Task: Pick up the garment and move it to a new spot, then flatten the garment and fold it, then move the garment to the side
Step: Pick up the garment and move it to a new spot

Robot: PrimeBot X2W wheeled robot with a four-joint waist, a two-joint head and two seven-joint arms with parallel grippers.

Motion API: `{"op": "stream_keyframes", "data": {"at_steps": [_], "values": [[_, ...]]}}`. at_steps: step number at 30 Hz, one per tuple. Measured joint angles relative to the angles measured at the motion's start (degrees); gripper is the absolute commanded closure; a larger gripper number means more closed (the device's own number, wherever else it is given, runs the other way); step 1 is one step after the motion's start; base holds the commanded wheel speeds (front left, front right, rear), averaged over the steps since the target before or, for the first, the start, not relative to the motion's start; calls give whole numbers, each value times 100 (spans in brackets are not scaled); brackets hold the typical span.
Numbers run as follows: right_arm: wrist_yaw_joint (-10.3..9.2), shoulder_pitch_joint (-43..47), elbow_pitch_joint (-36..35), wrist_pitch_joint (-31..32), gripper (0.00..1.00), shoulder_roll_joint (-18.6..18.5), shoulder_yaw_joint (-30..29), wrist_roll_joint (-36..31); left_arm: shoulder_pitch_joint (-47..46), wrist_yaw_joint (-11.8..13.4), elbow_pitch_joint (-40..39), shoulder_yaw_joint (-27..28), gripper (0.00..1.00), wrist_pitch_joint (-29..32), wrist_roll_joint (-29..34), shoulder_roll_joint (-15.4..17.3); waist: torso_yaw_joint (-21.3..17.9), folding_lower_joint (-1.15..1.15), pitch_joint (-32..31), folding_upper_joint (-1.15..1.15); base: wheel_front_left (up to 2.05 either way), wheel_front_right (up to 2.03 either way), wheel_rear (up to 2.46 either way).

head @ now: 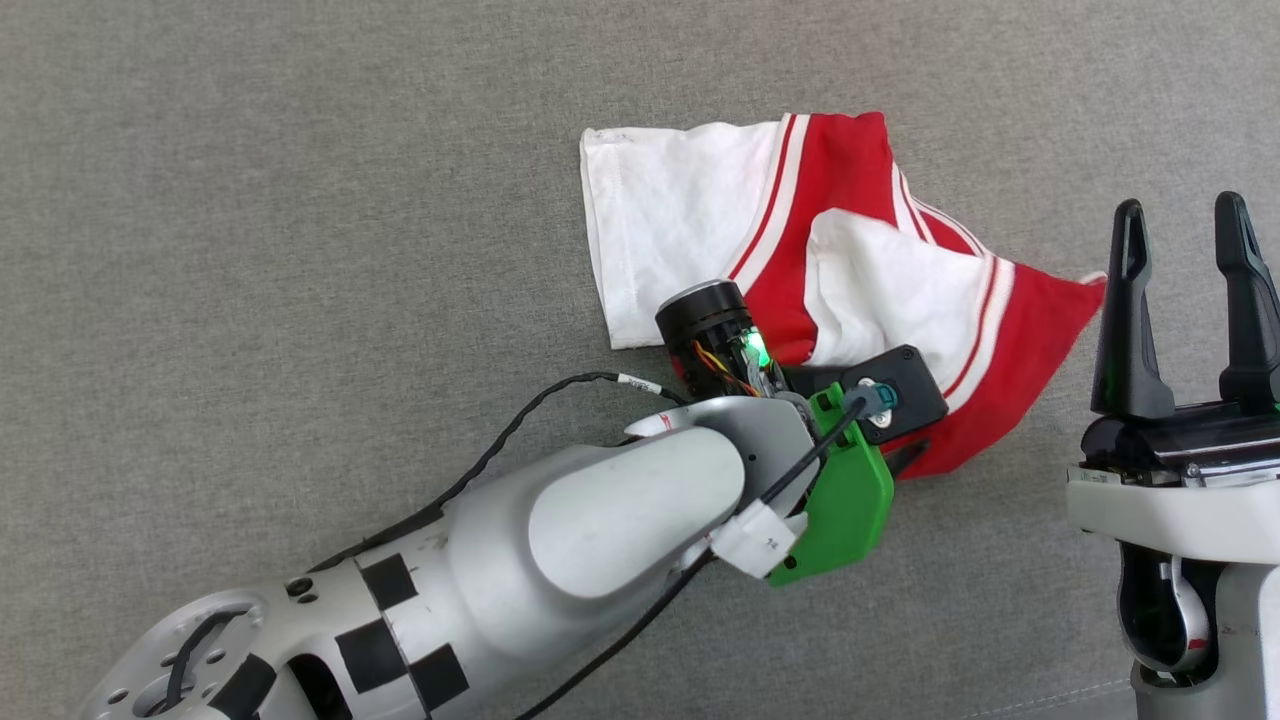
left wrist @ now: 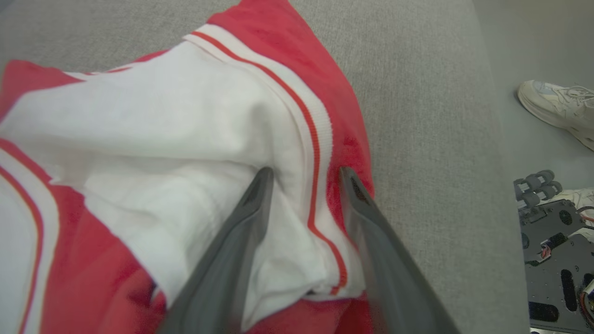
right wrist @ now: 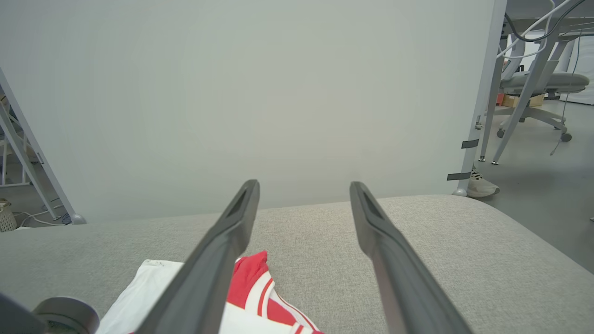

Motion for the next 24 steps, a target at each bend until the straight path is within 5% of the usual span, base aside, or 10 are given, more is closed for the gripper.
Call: {"op": "stream_keyframes", "data": {"at_steps": [4, 8, 15, 24], "values": [[0, 221, 118, 0, 0, 0, -35, -115, 2, 14, 597, 135, 0, -1936, 45, -96, 199, 0, -373, 0, 0, 0, 0], [0, 397, 214, 0, 0, 0, -97, -162, 103, 402, 762, 523, 0, -2714, 76, -102, 361, 0, -668, 0, 0, 0, 0], [0, 634, 360, 0, 0, 0, -189, -252, 887, 1346, 233, 1736, 0, -2920, 366, 332, 681, 0, -1108, 0, 0, 0, 0], [0, 836, 490, 0, 0, 2, -252, -472, 2557, 1971, -858, 3576, 0, -2921, 1158, 759, 1044, 0, -1481, 0, 0, 0, 0]]}}
